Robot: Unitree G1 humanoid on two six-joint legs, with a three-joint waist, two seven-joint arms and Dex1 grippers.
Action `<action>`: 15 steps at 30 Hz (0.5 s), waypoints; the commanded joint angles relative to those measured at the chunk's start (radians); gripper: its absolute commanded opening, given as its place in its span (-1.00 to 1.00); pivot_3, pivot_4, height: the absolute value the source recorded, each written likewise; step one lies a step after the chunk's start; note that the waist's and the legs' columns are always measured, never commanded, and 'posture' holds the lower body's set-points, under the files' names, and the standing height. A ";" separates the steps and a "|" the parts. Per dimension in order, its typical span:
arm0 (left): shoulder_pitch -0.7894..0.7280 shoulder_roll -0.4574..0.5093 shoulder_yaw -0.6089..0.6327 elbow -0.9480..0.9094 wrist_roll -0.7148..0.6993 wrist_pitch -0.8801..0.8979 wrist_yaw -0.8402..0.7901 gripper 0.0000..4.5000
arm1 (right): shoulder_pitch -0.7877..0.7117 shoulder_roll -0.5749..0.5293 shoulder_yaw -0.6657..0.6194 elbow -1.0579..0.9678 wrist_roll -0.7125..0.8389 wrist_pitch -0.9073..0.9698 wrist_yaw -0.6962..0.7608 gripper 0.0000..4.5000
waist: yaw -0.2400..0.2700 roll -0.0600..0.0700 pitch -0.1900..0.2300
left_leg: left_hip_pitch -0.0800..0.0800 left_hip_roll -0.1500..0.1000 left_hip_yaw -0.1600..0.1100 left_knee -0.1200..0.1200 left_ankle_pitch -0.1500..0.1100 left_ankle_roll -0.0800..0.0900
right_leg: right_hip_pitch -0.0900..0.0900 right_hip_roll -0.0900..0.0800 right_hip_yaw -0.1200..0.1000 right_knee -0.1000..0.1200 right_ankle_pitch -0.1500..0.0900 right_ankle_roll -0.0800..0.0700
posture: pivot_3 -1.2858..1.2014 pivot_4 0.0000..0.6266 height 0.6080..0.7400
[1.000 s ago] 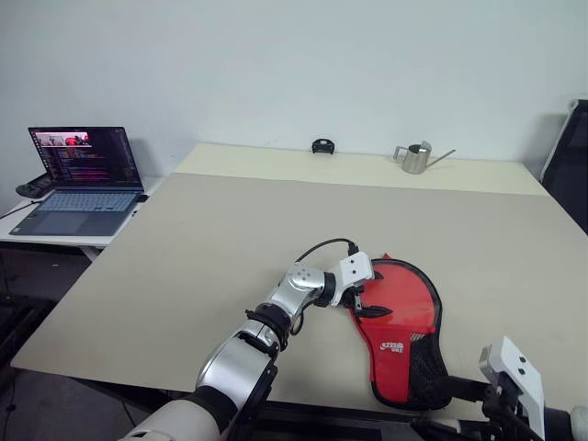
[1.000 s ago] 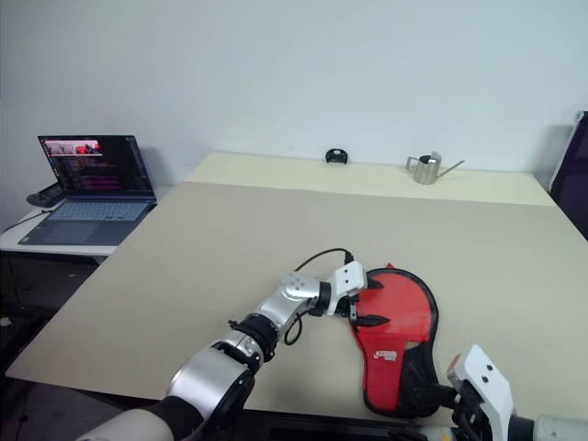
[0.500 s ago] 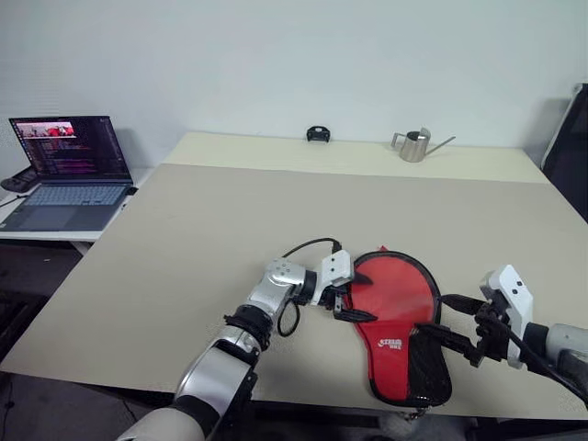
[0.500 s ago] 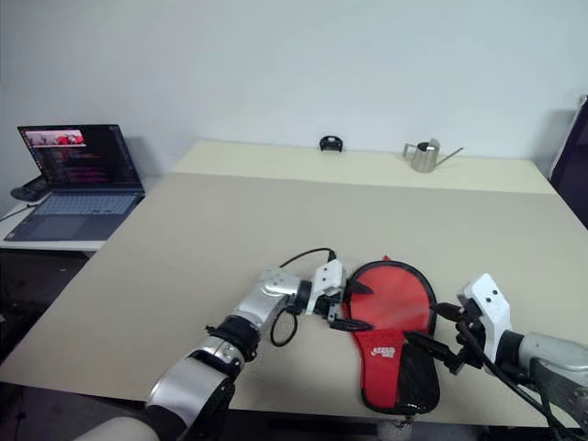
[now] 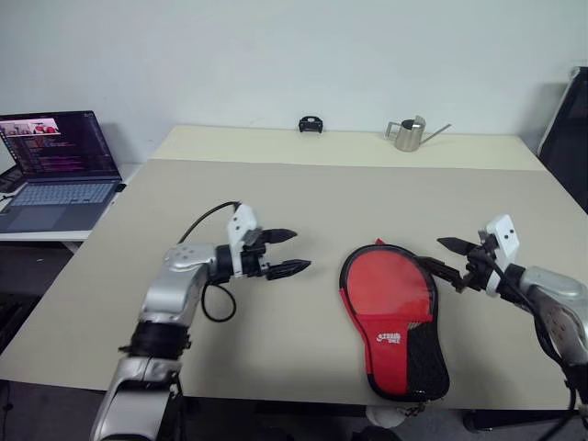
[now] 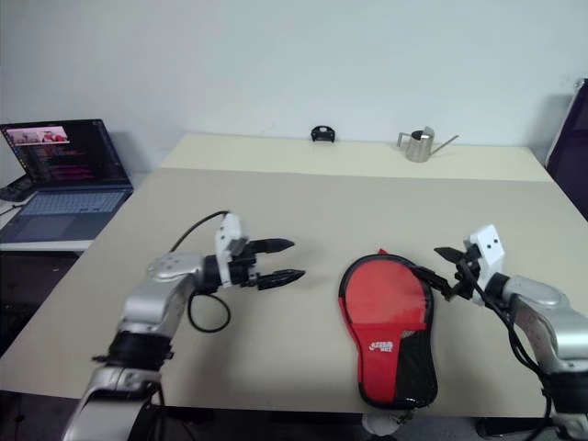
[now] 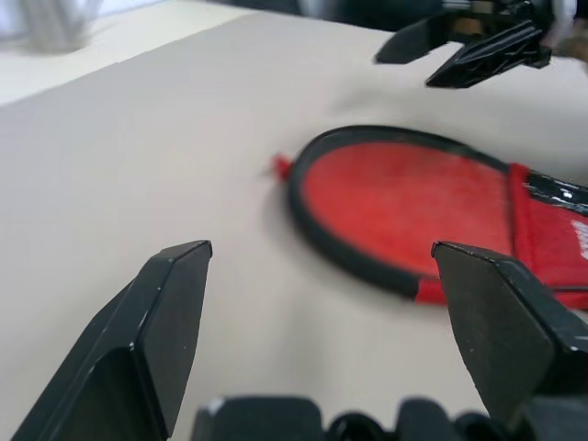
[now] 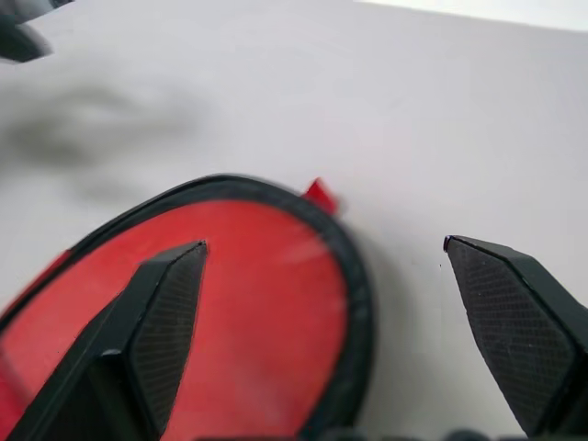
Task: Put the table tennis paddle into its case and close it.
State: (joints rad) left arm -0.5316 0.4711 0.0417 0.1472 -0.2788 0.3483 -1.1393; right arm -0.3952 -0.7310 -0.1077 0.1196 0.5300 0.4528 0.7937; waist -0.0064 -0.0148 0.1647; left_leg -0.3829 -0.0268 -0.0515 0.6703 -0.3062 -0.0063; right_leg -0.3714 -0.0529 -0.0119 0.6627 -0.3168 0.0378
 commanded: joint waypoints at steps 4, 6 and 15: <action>0.130 0.027 0.102 -0.312 -0.101 0.147 0.183 0.87 | -0.235 0.050 0.020 0.365 -0.142 -0.228 0.085 0.99 | 0.005 0.002 0.002 | -0.001 0.000 0.000 0.004 0.000 0.000 | 0.000 0.000 0.000 0.002 0.000 0.000 | 0.03 -0.52 1.00; 0.171 0.031 0.108 -0.373 -0.111 0.178 0.225 0.87 | -0.271 0.056 0.020 0.438 -0.163 -0.254 0.114 0.99 | 0.006 0.002 0.002 | -0.001 0.000 0.000 0.004 0.000 0.000 | 0.000 0.000 0.000 0.002 0.000 0.000 | 0.03 -0.52 1.00; 0.195 0.050 0.090 -0.338 -0.061 0.115 0.336 0.87 | -0.353 0.040 0.009 0.578 -0.227 -0.281 0.174 0.99 | 0.003 0.002 0.002 | -0.001 0.000 0.001 0.006 0.000 0.000 | 0.000 -0.001 0.000 0.003 0.001 -0.002 | 0.03 -0.52 1.00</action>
State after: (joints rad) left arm -0.3175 0.5055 0.1205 -0.2079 -0.3556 0.5100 -0.8153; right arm -0.7234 -0.6691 -0.0766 0.7157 0.3040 0.1831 0.9598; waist -0.0029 -0.0123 0.1671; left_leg -0.3840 -0.0266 -0.0509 0.6765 -0.3061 -0.0068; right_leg -0.3714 -0.0534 -0.0122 0.6662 -0.3154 0.0359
